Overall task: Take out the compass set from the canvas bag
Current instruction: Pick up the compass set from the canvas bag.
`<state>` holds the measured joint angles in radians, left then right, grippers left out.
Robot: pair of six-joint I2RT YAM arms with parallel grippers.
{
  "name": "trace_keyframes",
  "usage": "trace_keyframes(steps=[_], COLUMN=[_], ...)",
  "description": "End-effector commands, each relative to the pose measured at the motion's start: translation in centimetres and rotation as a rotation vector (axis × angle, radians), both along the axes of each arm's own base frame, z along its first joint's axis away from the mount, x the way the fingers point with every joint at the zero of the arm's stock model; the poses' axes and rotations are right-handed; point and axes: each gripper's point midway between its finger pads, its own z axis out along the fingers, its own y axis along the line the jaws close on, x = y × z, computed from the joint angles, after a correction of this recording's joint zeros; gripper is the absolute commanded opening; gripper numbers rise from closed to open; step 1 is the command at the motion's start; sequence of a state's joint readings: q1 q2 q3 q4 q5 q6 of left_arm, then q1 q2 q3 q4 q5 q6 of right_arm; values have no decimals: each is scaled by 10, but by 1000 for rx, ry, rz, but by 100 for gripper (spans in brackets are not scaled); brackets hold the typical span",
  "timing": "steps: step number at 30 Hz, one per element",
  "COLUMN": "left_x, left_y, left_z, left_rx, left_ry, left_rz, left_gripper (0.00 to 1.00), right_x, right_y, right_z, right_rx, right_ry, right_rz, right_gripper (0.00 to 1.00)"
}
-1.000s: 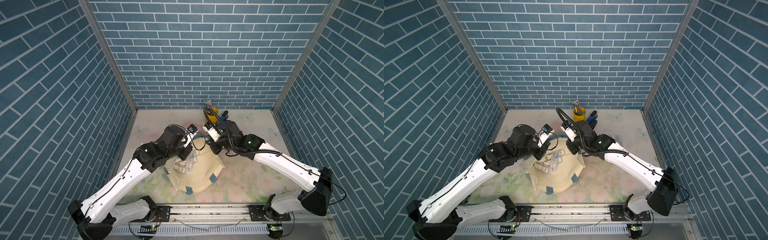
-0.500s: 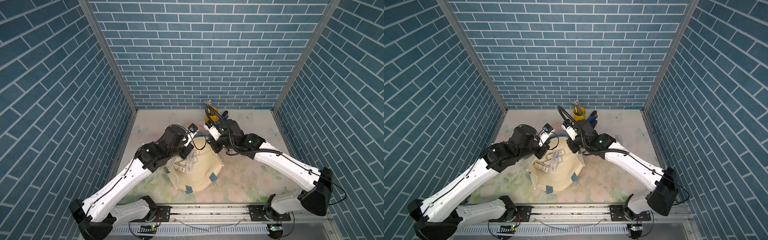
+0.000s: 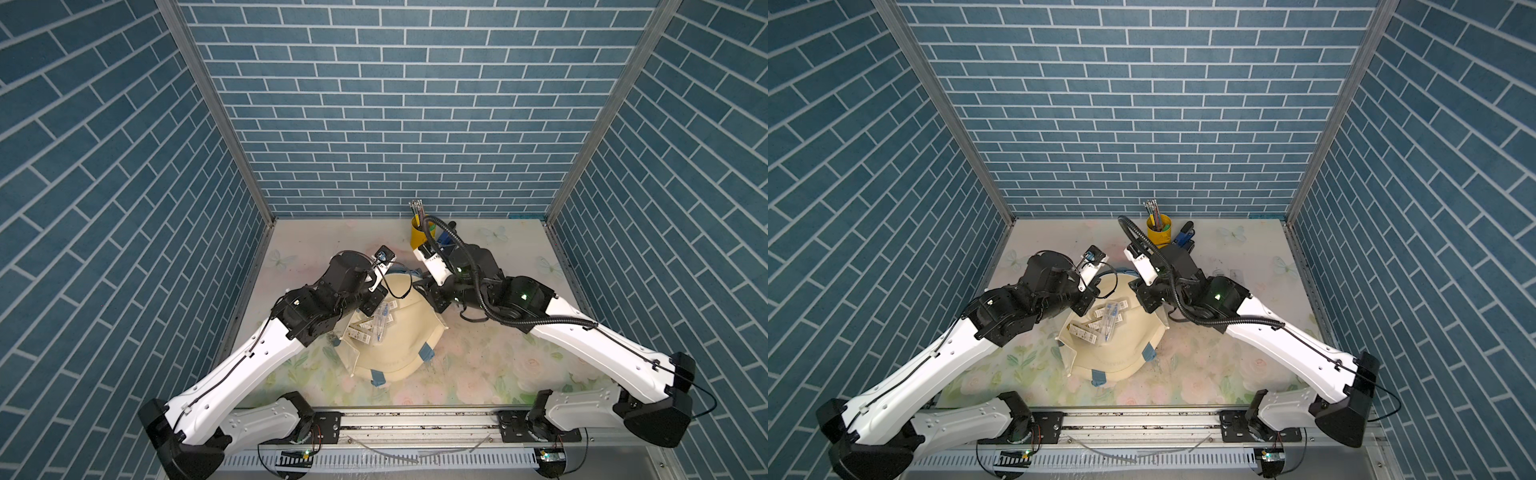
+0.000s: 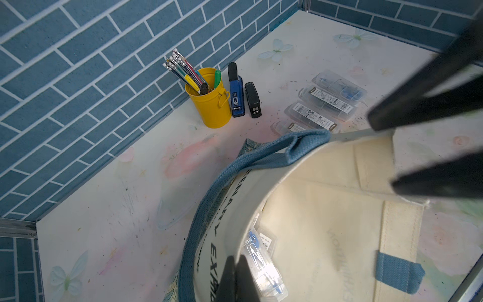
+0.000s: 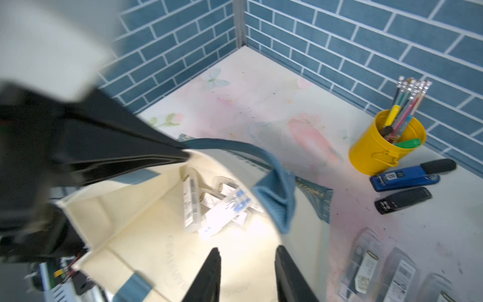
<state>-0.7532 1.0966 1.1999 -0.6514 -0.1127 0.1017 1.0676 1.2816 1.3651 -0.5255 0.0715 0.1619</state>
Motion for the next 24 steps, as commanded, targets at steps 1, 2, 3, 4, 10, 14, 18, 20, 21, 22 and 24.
trace_keyframes(steps=[1,2,3,4,10,14,18,20,21,22,24], left_x=[5,6,7,7,6,4,3,2,3,2,3], left_y=[-2,-2,-3,-3,-3,1,2,3,3,3,3], left_z=[14,15,16,17,25,30,29,27,27,27,26], left_rx=[-56,-59,-63,-66,-84,-91,-96,-97,-101,-105,-112], left_ry=[-49,-50,-51,-53,-64,-76,-77,-74,-75,-75,-75], left_rz=[19,22,24,23,25,30,33,36,38,40,48], left_gripper=[0,0,0,0,0,0,0,0,0,0,0], right_x=[-16,-23,-28,-32,-32,-38,-41,-40,-39,-35,-26], right_y=[16,27,36,45,57,53,52,50,49,47,44], right_z=[0,-9,-18,-29,-99,-135,-155,-156,-156,-159,-165], right_rx=[64,79,83,73,30,35,30,46,54,56,59], right_ry=[12,22,31,34,78,126,153,158,160,165,185], right_rz=[-10,8,24,39,33,32,35,18,7,-15,-80], right_gripper=[35,34,34,33,30,30,30,30,30,30,25])
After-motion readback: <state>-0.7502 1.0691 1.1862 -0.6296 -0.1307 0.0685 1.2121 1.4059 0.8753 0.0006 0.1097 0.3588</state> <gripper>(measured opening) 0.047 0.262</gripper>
